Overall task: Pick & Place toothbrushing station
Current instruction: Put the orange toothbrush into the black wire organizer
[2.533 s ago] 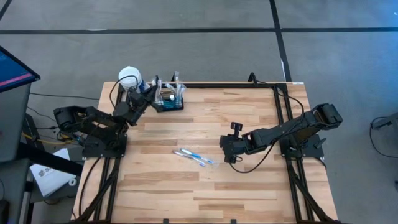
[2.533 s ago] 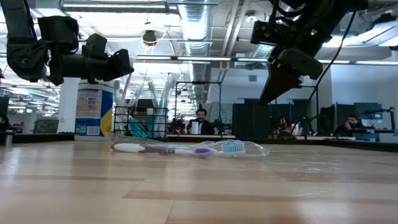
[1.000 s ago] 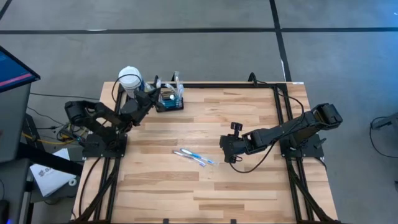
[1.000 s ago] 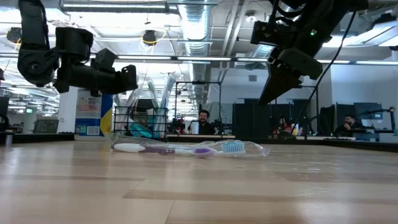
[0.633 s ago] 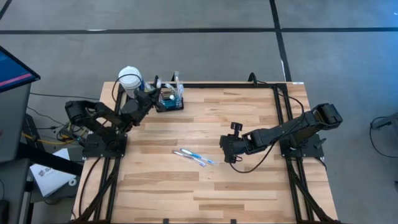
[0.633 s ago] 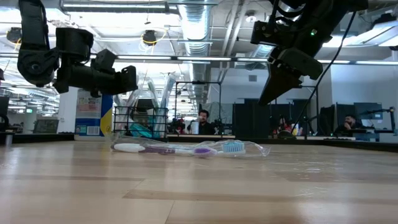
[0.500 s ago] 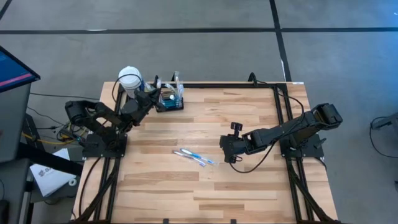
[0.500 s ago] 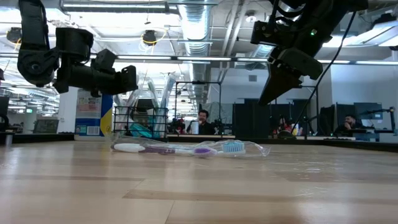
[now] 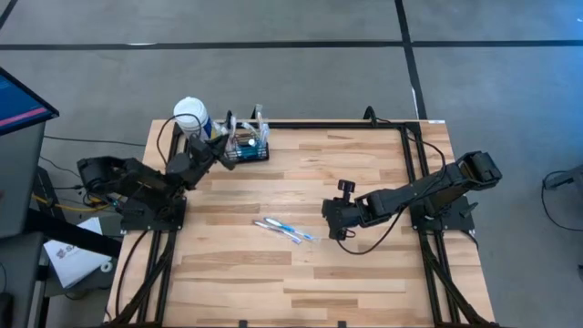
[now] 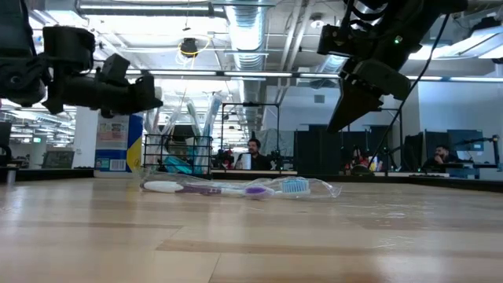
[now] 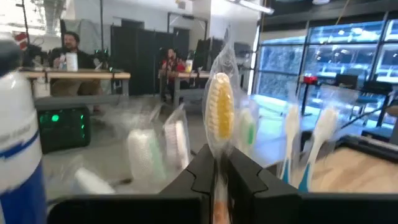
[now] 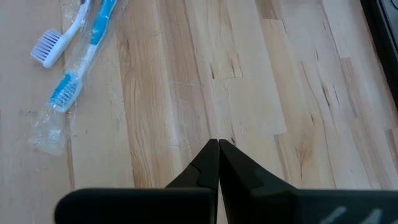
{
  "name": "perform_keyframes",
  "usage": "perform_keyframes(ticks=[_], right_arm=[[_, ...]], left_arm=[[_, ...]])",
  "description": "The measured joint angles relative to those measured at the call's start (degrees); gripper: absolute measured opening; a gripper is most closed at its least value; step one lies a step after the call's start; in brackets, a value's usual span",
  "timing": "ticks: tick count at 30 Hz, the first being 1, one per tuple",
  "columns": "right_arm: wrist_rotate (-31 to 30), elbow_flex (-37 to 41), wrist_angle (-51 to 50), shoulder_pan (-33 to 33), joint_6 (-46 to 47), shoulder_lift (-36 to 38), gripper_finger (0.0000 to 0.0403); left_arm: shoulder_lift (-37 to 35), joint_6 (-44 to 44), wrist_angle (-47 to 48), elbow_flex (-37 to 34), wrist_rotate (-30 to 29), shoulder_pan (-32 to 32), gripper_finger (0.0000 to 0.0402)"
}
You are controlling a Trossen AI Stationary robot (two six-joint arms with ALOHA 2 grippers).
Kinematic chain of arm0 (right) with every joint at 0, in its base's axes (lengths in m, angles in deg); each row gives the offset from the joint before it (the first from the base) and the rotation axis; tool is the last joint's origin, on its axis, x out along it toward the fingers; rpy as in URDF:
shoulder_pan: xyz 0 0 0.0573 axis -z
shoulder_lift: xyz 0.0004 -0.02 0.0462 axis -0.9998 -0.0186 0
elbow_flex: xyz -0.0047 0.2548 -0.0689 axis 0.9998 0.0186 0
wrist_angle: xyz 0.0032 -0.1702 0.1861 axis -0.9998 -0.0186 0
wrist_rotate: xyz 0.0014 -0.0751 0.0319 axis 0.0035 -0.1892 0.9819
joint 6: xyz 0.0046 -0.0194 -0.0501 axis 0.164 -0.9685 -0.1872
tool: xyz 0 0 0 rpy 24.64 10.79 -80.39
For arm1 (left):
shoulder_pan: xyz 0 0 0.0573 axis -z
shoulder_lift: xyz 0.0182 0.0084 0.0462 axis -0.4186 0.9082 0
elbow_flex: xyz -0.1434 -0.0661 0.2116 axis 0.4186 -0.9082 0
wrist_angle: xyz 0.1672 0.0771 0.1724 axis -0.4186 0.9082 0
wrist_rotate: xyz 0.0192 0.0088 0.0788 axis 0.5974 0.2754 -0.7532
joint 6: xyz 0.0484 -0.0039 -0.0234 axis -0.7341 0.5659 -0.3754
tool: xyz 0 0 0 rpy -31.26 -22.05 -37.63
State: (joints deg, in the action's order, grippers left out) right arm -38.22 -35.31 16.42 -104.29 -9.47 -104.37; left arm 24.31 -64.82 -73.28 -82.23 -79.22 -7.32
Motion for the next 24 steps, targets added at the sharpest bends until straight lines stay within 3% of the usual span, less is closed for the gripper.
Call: perform_keyframes(ticks=[14,24], right_arm=[[0.0,0.0,0.5,0.0,0.0,0.0,0.0000],[0.0,0.0,0.4,0.0,1.5,0.0,0.0000]], left_arm=[[1.2,3.8,5.1,-0.1,0.0,-0.1,0.0011],[1.2,4.4,4.9,-0.1,0.5,0.0,0.0048]])
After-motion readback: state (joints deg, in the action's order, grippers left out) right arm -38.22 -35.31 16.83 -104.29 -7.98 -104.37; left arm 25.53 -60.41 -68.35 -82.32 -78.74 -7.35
